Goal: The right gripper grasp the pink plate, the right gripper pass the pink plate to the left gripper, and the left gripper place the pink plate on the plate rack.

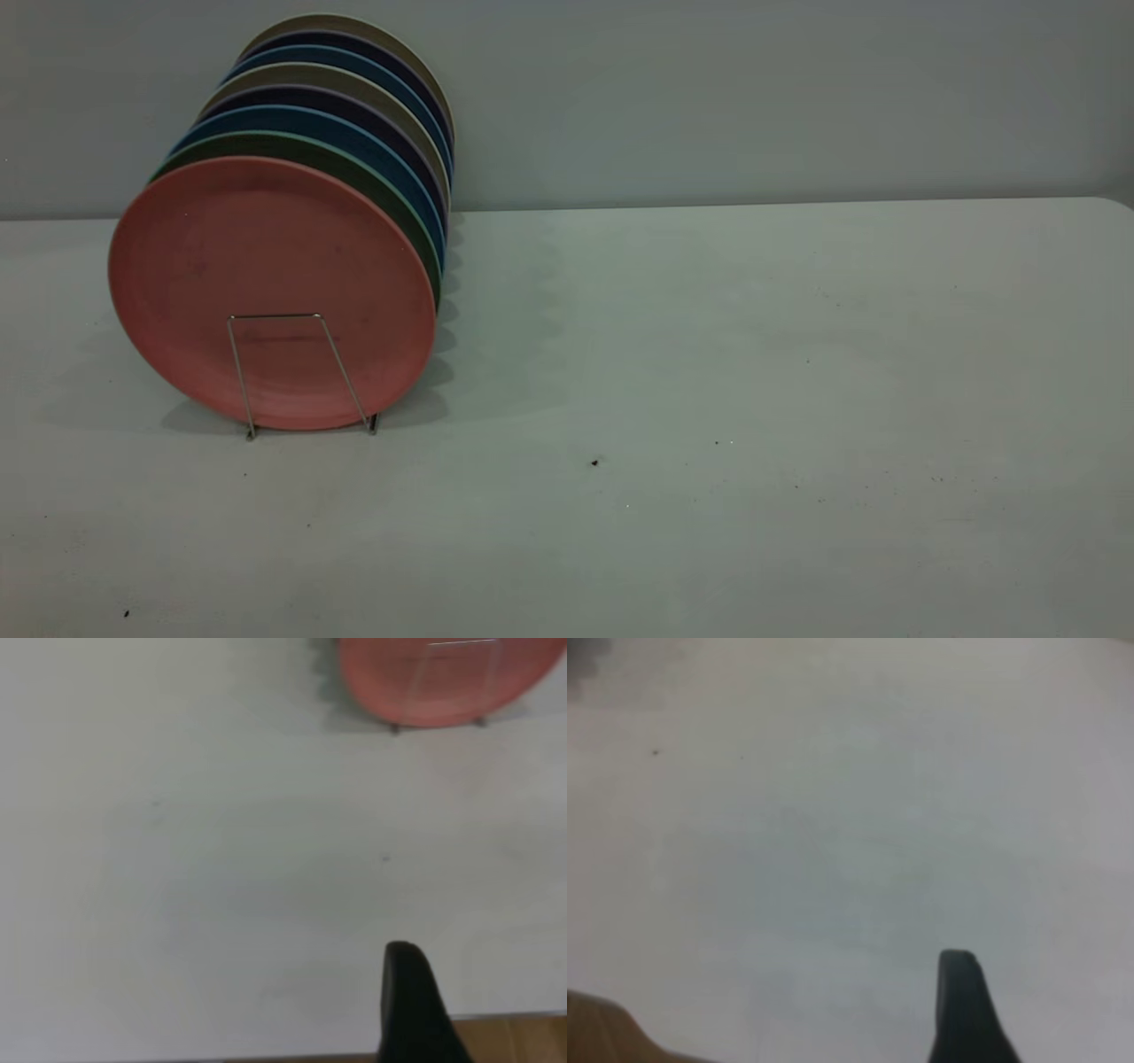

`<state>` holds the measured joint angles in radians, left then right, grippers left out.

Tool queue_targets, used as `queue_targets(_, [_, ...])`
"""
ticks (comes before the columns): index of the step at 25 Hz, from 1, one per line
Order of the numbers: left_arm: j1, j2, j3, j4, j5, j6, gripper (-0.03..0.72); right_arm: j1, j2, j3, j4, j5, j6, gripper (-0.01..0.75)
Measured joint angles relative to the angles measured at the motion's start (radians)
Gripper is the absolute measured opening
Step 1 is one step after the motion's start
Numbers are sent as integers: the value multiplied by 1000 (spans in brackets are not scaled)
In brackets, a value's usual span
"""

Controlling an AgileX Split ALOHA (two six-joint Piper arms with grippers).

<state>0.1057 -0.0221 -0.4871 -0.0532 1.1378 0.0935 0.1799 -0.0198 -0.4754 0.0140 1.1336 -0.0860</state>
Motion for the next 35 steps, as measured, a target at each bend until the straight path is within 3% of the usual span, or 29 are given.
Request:
queue_targets(17, [-22, 0, 0, 9, 0, -14, 446, 0, 0, 2, 2, 0, 1, 381])
queue_targets(24, [-103, 0, 0, 9, 0, -14, 446, -121, 0, 2, 8, 0, 1, 342])
queue_targets(35, [-123, 0, 0, 9, 0, -15, 446, -131, 0, 2, 11, 0, 1, 262])
